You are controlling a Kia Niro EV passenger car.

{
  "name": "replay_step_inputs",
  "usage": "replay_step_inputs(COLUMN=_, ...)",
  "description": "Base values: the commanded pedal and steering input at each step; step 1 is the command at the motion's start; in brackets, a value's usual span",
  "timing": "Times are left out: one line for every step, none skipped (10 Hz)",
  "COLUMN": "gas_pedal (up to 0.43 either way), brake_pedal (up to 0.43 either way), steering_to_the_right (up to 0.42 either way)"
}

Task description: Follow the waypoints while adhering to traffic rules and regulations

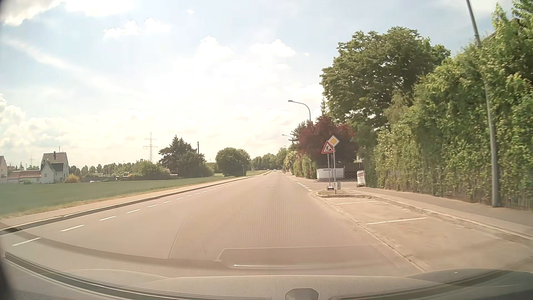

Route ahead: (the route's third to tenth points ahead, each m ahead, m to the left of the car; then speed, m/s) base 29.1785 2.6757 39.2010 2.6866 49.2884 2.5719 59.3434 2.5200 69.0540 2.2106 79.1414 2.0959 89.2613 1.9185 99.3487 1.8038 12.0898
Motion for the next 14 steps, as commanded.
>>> replay_step_inputs(gas_pedal=0.169, brake_pedal=0.0, steering_to_the_right=-0.002)
replay_step_inputs(gas_pedal=0.169, brake_pedal=0.0, steering_to_the_right=-0.001)
replay_step_inputs(gas_pedal=0.169, brake_pedal=0.0, steering_to_the_right=-0.001)
replay_step_inputs(gas_pedal=0.169, brake_pedal=0.0, steering_to_the_right=-0.002)
replay_step_inputs(gas_pedal=0.169, brake_pedal=0.0, steering_to_the_right=-0.001)
replay_step_inputs(gas_pedal=0.169, brake_pedal=0.0, steering_to_the_right=-0.001)
replay_step_inputs(gas_pedal=0.169, brake_pedal=0.0, steering_to_the_right=-0.001)
replay_step_inputs(gas_pedal=0.169, brake_pedal=0.0, steering_to_the_right=-0.001)
replay_step_inputs(gas_pedal=0.169, brake_pedal=0.0, steering_to_the_right=-0.002)
replay_step_inputs(gas_pedal=0.177, brake_pedal=0.0, steering_to_the_right=-0.002)
replay_step_inputs(gas_pedal=0.177, brake_pedal=0.0, steering_to_the_right=-0.002)
replay_step_inputs(gas_pedal=0.177, brake_pedal=0.0, steering_to_the_right=-0.001)
replay_step_inputs(gas_pedal=0.177, brake_pedal=0.0, steering_to_the_right=-0.002)
replay_step_inputs(gas_pedal=0.177, brake_pedal=0.0, steering_to_the_right=-0.002)
